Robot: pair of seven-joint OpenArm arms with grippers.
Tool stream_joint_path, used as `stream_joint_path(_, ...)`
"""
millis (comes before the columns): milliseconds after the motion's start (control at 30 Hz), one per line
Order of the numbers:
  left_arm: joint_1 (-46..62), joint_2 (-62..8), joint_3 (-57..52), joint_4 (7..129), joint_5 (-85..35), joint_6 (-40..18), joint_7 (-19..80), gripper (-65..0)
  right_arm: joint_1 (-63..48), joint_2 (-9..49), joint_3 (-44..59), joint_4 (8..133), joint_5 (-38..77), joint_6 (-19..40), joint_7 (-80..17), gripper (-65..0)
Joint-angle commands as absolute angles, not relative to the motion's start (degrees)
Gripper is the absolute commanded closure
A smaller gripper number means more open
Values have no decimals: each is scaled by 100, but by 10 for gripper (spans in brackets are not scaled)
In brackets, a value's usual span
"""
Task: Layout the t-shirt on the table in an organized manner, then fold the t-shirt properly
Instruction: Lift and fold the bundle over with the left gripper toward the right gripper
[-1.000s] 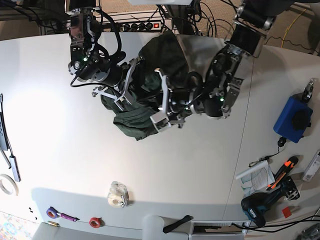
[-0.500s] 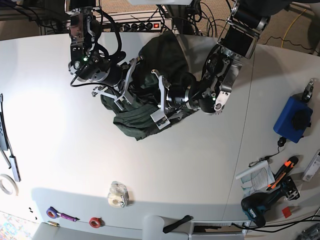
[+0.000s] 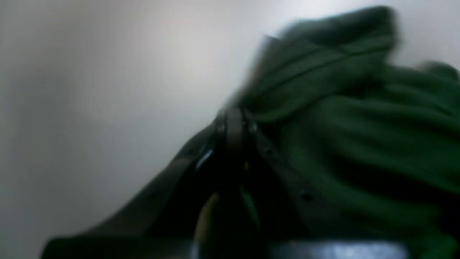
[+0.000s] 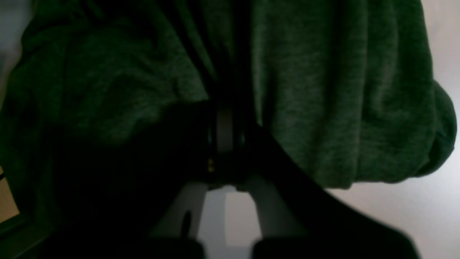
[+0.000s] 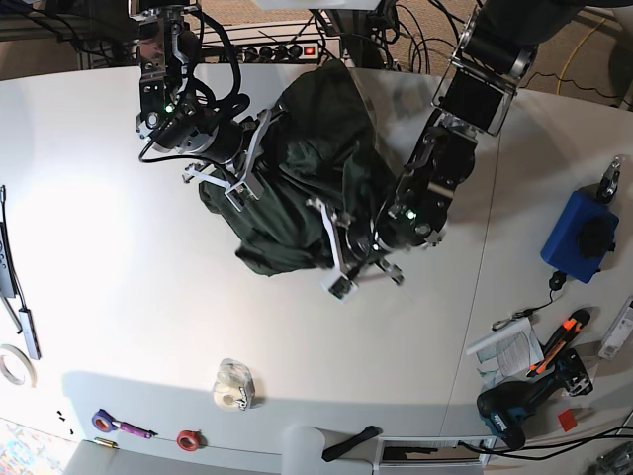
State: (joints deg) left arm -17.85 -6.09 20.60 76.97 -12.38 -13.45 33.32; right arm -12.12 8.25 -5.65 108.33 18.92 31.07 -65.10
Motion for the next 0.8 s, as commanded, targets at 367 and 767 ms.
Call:
stream_joint_path(367,-2191,-419,2014,7797,-4388,-4000,4696,0,-1238,840,-558,10875,1855,3107,-6619,0)
stream_joint_path(767,-2510,21,3210,6534,-2392,-3083,3092,0,-1238,840,-558,10875,1857,3107,-6615,0)
